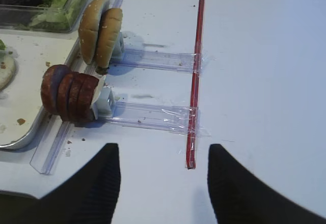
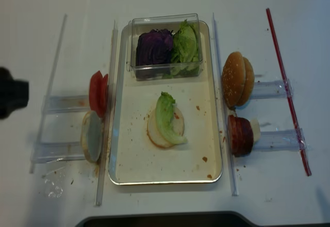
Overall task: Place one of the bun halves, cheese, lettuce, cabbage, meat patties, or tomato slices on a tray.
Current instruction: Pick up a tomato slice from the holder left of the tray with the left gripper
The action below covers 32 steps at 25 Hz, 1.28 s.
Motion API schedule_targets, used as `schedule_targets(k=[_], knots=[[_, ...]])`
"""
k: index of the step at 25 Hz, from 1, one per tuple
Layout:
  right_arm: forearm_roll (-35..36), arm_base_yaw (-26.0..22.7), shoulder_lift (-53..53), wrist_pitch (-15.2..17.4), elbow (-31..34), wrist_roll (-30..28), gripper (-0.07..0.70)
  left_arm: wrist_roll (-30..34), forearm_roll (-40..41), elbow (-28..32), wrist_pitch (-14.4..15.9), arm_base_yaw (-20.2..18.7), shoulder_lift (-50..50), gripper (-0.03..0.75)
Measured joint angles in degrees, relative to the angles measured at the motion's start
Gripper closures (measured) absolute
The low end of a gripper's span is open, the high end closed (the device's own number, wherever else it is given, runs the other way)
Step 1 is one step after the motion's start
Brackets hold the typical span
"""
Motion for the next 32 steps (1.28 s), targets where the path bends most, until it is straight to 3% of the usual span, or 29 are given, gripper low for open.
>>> schedule_targets(k=[10,21,25,32], knots=[[0.0,0.0,0.0,0.0,0.0,0.0,0.234,0.0,0.0,-6.57,-0.81,0.0,16.0,0.361],[0.0,0.0,0.0,0.0,0.0,0.0,0.234,0.1,-0.05,-6.67,-0.81,-0.11,17.68,0.36],[0.0,0.0,0.0,0.0,0.0,0.0,0.234,-0.01,-0.05,-7.86,-0.81,-2.55,19.81,0.36],[0.0,0.0,0.0,0.0,0.0,0.0,0.234,-2.56,-0.05,-13.17,-0.91,-10.02,25.58,0.36]])
